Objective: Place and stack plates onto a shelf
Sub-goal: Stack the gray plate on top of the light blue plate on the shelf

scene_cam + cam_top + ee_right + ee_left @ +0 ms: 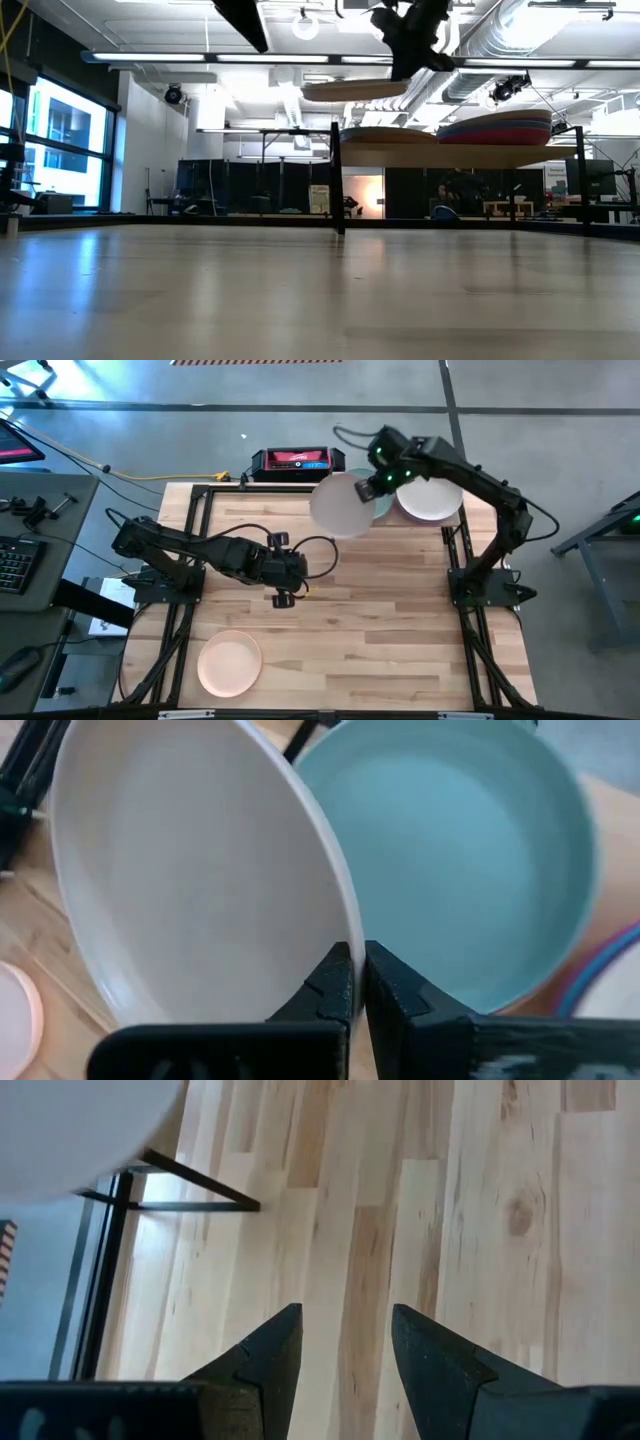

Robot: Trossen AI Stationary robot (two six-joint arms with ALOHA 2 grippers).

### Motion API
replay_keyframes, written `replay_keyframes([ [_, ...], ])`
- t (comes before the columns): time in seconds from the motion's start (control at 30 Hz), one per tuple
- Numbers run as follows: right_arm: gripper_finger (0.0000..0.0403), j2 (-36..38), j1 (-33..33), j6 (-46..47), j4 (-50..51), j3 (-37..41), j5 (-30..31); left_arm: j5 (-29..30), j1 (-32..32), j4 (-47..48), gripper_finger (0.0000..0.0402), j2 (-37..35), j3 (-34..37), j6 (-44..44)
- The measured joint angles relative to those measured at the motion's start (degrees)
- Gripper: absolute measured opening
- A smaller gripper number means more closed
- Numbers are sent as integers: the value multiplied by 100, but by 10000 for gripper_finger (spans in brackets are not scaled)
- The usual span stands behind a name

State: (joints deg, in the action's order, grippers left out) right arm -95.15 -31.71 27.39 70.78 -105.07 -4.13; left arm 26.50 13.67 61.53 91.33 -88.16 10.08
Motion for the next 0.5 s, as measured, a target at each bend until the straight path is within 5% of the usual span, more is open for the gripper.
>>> replay_keyframes([
  [0.5, 0, -7, -1667, -1221, 287, 71, -753, 27, -29, -13, 147, 0, 2, 468],
])
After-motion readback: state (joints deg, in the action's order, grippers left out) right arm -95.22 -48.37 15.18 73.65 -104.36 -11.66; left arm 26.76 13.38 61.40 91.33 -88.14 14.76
